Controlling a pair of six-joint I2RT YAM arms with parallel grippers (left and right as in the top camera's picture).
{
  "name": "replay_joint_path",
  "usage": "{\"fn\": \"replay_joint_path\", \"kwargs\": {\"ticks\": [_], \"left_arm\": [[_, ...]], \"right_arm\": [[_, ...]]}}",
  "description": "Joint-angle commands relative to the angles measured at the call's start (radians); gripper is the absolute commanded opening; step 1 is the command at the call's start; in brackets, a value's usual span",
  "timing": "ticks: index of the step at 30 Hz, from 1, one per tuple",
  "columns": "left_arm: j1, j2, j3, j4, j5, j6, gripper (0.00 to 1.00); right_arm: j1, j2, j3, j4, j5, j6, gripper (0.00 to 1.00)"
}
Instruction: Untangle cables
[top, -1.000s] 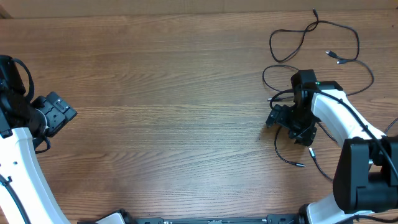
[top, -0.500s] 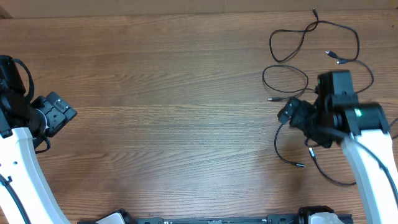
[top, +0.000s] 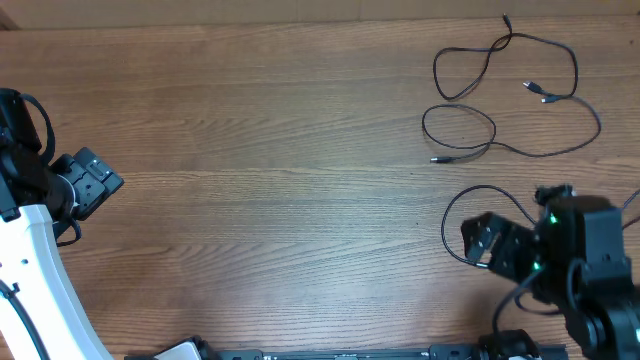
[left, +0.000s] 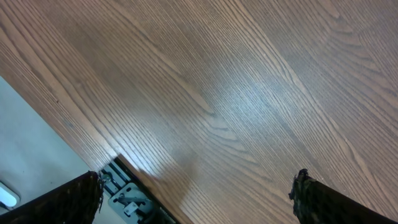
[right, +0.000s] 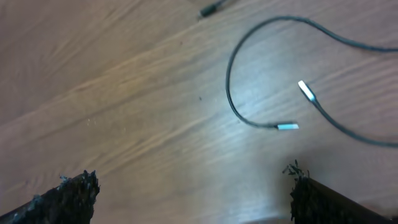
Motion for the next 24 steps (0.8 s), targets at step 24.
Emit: {"fn": "replay_joint_path", "kwargs": {"ticks": [24], "left_arm": [[0.004, 0.002, -0.003, -0.002, 0.001, -0.015, 0.99]], "right_arm": [[0.006, -0.013, -0.004, 0.011, -0.117, -0.028, 1.00]]}}
